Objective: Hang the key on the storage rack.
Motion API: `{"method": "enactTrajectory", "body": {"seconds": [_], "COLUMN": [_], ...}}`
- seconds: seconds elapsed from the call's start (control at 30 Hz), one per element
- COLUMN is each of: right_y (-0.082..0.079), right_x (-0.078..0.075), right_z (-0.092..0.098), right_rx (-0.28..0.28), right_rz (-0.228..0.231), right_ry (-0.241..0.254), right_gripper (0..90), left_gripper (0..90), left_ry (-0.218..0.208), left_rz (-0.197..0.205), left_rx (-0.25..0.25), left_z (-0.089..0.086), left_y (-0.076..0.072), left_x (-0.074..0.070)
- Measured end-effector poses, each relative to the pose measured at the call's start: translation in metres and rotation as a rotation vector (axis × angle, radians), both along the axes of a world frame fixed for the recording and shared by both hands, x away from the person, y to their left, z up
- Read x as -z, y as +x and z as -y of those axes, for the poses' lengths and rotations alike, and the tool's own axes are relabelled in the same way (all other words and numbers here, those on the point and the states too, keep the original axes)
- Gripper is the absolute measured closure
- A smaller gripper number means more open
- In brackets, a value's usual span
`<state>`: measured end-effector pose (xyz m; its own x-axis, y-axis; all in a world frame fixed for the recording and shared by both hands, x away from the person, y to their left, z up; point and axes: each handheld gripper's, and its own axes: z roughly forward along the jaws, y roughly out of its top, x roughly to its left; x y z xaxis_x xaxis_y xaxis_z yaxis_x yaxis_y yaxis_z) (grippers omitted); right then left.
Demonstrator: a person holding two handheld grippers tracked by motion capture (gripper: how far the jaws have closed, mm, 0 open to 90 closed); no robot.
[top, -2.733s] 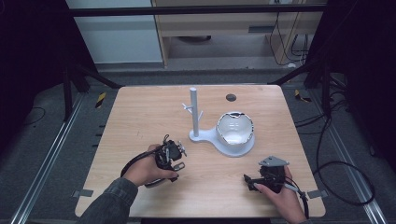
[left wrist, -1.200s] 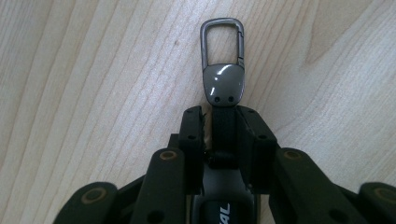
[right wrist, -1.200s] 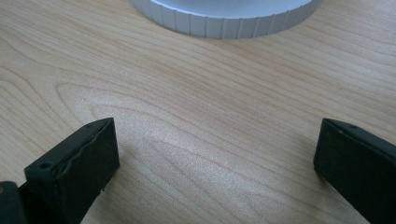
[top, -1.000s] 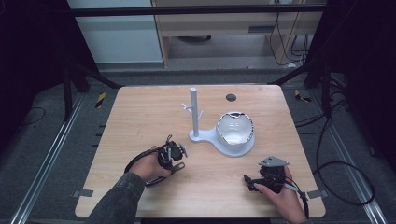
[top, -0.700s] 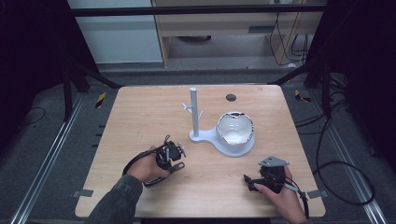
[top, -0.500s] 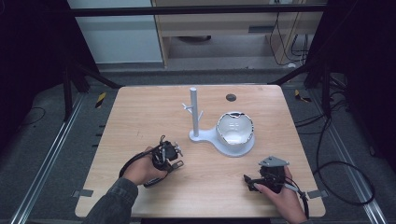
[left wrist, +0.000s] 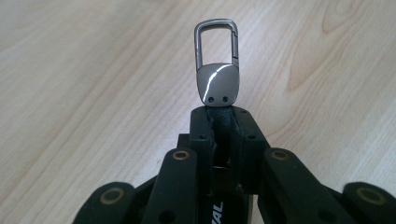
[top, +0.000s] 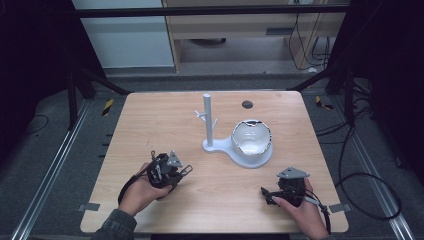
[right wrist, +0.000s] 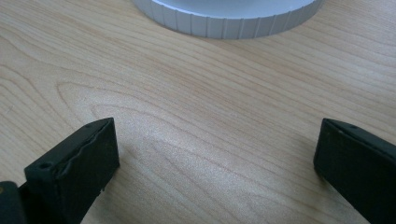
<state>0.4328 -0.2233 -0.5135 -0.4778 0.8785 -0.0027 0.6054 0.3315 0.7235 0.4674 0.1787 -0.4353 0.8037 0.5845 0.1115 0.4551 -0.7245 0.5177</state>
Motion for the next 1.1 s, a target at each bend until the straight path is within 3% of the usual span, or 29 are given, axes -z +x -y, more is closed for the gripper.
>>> {"method": "enactTrajectory", "body": {"seconds": [0.07, 0.1, 0.37, 0.87, 0.93, 1.07, 1.1], "right_y": [0.000, 0.000, 0.001, 0.003, 0.003, 0.003, 0.003], "right_x": [0.000, 0.000, 0.000, 0.000, 0.000, 0.000, 0.000], "right_z": [0.000, 0.000, 0.000, -0.002, -0.003, -0.003, -0.003], "right_rx": [-0.001, -0.003, -0.007, 0.011, 0.013, 0.017, 0.014], "right_rz": [0.000, 0.000, 0.000, 0.002, 0.000, -0.002, 0.002], "right_ry": [0.000, 0.000, -0.003, -0.003, -0.002, 0.001, -0.003], "right_gripper": [0.4, 0.4, 0.3, 0.3, 0.3, 0.3, 0.3], "left_gripper": [80.0, 80.0, 80.1, 80.4, 80.5, 80.6, 80.6], "left_ry": [-0.012, -0.043, -0.128, -0.206, -0.213, -0.258, -0.270], "left_rz": [0.016, 0.044, 0.114, 0.242, 0.243, 0.266, 0.291], "left_rx": [-0.006, -0.020, -0.091, -0.154, -0.158, -0.193, -0.212], "left_z": [-0.001, -0.005, -0.018, -0.028, -0.028, -0.029, -0.030], "left_y": [-0.001, -0.003, -0.010, -0.034, -0.035, -0.037, -0.037], "left_x": [-0.002, -0.005, -0.009, -0.016, -0.017, -0.020, -0.023]}}
